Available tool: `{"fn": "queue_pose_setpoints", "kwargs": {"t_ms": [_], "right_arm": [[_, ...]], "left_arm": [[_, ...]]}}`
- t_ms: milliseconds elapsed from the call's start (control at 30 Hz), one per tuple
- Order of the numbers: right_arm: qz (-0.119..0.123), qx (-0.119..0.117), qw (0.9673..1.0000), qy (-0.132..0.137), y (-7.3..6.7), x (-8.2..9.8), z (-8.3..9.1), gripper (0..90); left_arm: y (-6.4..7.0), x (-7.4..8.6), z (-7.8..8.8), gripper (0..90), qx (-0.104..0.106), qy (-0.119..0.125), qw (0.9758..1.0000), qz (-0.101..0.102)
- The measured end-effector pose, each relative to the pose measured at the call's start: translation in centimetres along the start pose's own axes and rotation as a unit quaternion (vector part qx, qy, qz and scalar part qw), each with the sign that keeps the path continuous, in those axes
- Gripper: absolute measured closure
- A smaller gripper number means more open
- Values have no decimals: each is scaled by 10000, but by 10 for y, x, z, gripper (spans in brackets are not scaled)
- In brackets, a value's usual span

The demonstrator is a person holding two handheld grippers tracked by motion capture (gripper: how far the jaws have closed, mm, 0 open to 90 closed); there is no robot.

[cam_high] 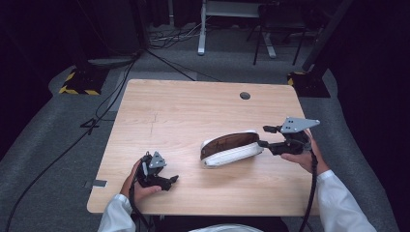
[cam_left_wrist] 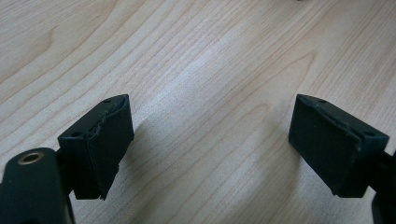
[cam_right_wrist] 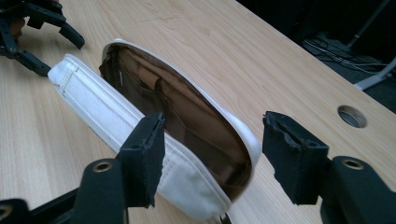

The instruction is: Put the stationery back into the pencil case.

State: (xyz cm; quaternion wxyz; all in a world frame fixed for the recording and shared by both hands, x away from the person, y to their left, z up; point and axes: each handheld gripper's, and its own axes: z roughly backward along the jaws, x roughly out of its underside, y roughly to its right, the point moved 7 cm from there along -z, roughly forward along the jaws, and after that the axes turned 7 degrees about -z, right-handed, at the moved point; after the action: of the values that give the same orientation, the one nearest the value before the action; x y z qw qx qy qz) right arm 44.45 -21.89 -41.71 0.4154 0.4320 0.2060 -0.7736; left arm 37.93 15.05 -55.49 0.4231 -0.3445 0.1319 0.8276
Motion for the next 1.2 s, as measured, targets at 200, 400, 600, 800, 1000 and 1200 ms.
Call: {"fn": "queue_pose_setpoints", "kwargs": {"t_ms": [200, 400, 600, 800, 1000, 1200], "right_arm": [[-79, 278, 9996, -51, 7, 13, 19, 334], [-218, 544, 9978, -295, 13, 38, 28, 303], [-424, 932, 9928, -616, 21, 77, 34, 285], [-708, 1114, 9880, -800, 27, 125, 42, 281], [-1363, 1149, 9806, -815, 32, 172, 49, 267], [-1670, 1136, 9766, -741, 32, 190, 46, 230]], "left_arm": [[0, 0, 0, 145, -3, -6, 10000, -1], [0, 0, 0, 144, 0, -1, 10000, 1], [0, 0, 0, 144, -1, -6, 10000, 0], [0, 0, 0, 144, -1, 0, 10000, 2], [0, 0, 0, 145, 0, 0, 10000, 1], [0, 0, 0, 143, 1, -1, 10000, 1]]}}
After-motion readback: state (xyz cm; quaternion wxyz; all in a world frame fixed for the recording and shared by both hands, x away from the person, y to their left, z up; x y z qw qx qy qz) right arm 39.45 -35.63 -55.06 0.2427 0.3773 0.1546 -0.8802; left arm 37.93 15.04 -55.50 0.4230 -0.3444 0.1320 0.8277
